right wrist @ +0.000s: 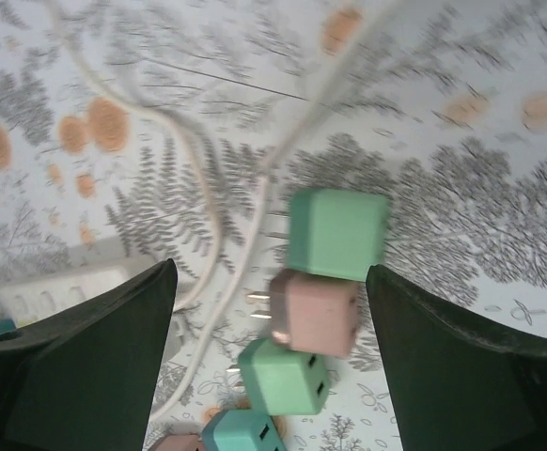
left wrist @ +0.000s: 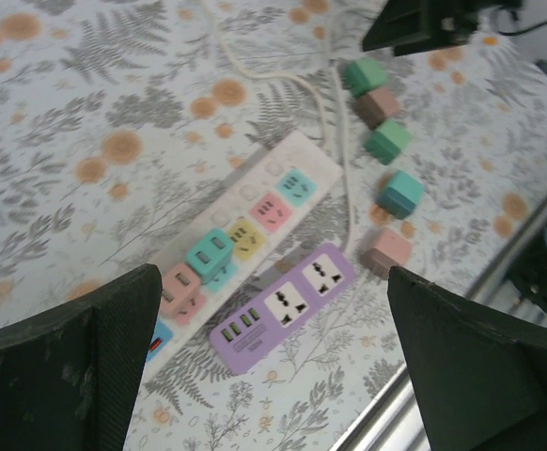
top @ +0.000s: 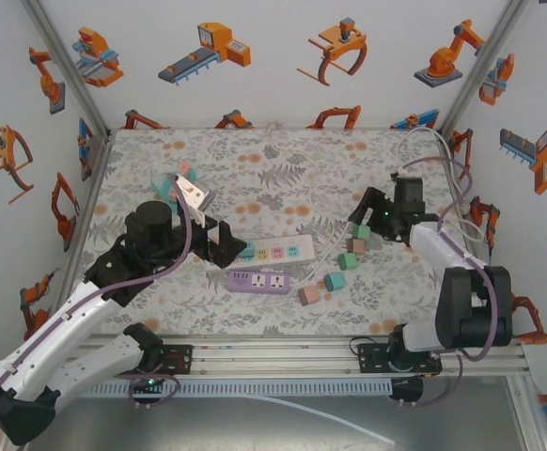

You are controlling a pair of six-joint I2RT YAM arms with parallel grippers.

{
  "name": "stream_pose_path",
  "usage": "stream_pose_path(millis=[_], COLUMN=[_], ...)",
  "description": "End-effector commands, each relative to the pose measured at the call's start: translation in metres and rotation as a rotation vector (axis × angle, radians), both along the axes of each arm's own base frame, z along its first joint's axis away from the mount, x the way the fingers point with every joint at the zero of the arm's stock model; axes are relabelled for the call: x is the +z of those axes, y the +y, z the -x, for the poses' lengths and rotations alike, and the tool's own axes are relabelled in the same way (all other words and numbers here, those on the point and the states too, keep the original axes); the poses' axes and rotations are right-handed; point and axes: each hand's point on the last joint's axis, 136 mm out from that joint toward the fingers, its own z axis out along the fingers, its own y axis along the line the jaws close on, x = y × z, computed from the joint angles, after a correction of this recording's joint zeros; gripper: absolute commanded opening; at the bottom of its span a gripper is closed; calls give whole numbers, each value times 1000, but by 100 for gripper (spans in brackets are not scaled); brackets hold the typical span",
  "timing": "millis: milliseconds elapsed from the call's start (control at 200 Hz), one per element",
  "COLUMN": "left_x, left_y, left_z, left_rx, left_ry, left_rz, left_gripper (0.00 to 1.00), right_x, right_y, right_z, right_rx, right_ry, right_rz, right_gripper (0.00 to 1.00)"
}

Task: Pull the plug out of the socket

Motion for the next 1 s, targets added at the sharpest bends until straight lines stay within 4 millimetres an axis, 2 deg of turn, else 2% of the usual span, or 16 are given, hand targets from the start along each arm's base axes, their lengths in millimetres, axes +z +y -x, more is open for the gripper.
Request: stream_pose_path(millis=[0, 125, 260, 391, 511, 636, 721, 846, 996], left_x=[-25, -44, -72, -99, -122, -138, -145, -150, -155], left_y=[36, 63, 89, 107, 116, 125, 129, 130, 127], left_z=[-24, -38, -50, -56, -62, -67, -68, -69, -70], left_rx=[251, 407, 508, 577, 613, 650, 666, 670, 658], left_ry=[72, 167, 302, 414, 503, 551, 567, 580, 604], left_rz=[-61, -37, 22, 17, 41, 54, 57, 60, 67], left_gripper=[97, 97, 97, 97, 97, 100, 94, 89, 84], right_x=[47, 83, 104, 105, 89, 62, 45, 29, 20], right_y=[34, 100, 165, 225, 273, 304, 318, 332, 345], right_z=[-5, 1, 14, 41, 75, 103, 115, 120, 124], right_rx=[163, 407, 624, 896, 1161, 1390, 1500, 1584, 1635], right_ry=[-157, -308, -410, -510, -582, -634, -659, -666, -674], right_rz=[139, 209, 214, 244, 255, 300, 333, 319, 275], right_gripper=[74, 73, 73, 73, 73, 72, 72, 69, 61])
